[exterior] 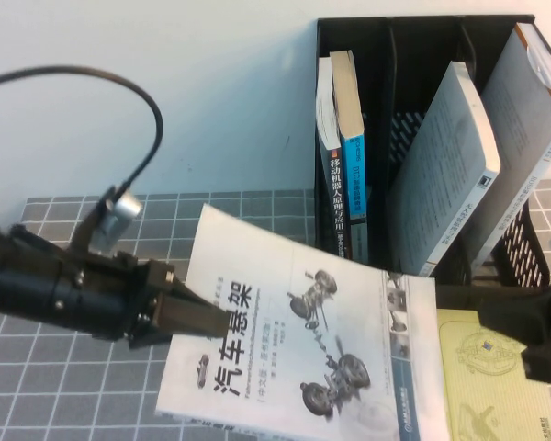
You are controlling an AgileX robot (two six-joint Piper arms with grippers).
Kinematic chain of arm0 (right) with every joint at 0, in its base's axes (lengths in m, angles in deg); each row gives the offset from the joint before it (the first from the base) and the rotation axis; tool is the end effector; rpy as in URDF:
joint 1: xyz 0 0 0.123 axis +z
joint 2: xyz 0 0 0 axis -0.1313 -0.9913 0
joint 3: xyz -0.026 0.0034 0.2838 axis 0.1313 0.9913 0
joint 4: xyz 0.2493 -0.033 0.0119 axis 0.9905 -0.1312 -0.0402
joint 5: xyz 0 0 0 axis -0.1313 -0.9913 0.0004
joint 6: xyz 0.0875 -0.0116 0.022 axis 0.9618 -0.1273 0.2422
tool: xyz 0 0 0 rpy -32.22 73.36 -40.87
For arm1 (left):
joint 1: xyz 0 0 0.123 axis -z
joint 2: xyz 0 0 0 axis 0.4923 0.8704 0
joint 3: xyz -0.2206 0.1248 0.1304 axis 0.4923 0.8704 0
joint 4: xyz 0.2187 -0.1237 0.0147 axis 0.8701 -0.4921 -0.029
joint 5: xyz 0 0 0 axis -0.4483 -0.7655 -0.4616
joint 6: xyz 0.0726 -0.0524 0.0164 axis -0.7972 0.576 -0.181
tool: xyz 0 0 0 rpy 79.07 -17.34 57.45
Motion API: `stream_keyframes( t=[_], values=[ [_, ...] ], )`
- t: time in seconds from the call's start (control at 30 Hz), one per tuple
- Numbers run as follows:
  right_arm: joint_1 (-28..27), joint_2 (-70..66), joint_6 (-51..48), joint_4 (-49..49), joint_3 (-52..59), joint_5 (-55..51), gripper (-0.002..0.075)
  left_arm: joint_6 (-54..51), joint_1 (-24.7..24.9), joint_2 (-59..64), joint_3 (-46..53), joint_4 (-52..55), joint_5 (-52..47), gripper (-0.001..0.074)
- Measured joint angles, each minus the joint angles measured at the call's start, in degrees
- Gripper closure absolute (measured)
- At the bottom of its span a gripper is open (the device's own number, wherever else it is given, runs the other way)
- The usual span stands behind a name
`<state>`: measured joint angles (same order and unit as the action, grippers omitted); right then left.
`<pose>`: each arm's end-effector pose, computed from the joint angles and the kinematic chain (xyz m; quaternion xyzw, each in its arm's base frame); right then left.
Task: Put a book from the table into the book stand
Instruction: Pick up the book with your left arm, then place the book on the book shelf
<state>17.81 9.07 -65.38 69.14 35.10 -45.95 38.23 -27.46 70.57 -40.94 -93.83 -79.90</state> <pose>0.2115 0.0810 0.2478 -0.2400 0.8522 0.2231 0.4080 0.2753 -0.0861 0.2464 0.0744 0.8695 -0.4753 0.1116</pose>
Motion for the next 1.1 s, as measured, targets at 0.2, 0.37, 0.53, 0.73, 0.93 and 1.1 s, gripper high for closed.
stream_keyframes(
  t=[0.2,0.37,0.53,0.73,0.93,1.1],
  values=[
    [0.00,4.21,0.97,1.16,-1.78,1.16,0.0729,8.60,5.01,-10.01,-5.83,4.05,1.03,0.0620],
    [0.00,5.90,1.26,2.25,-4.01,1.16,0.0729,17.45,14.12,-12.76,-18.77,11.72,5.46,0.0620],
    [0.00,6.65,1.33,2.35,-6.50,1.44,0.0729,27.50,21.68,-10.90,-33.28,22.70,4.93,0.0620],
    [0.00,6.65,1.33,2.35,-7.07,5.30,0.0729,31.33,23.49,-6.16,-49.38,30.50,-6.35,0.0620],
    [0.00,6.65,1.09,2.35,-7.07,12.92,0.0729,34.00,23.54,-2.12,-61.73,34.40,-6.35,0.0622],
    [0.00,6.65,0.97,2.35,-7.07,16.66,0.0729,38.38,23.54,1.15,-68.41,37.06,-6.35,0.0622]
  ],
)
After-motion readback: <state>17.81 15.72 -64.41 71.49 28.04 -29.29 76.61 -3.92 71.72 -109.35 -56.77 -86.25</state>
